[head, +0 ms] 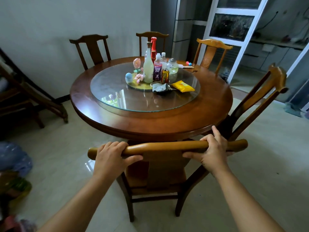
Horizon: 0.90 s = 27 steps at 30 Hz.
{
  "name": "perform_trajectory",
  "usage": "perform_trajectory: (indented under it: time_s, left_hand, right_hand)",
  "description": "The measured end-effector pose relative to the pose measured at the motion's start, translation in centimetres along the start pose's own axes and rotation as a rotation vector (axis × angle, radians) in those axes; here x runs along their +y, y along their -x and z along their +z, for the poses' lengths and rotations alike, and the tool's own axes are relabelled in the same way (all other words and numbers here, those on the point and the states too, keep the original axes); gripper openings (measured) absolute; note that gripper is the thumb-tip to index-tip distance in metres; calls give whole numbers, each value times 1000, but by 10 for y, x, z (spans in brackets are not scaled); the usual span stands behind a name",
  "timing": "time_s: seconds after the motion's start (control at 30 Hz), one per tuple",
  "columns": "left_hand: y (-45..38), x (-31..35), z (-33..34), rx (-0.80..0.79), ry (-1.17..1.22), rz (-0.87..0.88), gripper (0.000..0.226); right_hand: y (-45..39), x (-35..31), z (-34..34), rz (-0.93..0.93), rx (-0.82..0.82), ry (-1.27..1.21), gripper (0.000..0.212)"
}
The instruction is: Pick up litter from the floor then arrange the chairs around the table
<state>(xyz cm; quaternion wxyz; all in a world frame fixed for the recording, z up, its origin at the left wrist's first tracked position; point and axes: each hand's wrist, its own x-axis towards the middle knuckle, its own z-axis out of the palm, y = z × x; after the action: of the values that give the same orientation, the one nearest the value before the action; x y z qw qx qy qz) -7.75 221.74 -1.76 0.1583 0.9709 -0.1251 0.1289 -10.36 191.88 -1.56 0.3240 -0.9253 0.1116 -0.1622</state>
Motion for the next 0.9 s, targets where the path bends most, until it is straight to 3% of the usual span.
perform_trajectory:
  time_s: [0.27,0.47,0.73,0.9]
  left_hand:
    - [-9,43,13,29,-19,-66,84]
    - [-16,64,26,59,-40,-104,72]
    - [-16,67,29,97,-93,-93,82]
    - [-17,72,20,11,-77,-143,77]
  right_hand:
    - [-37,32,-20,-63,-88,-41,77]
    - [-58,43,-31,-88,-84,-45,77]
    - [-61,46,-32,-97,-55,-17,80]
    - [-64,42,-39,-38,-173,55,83]
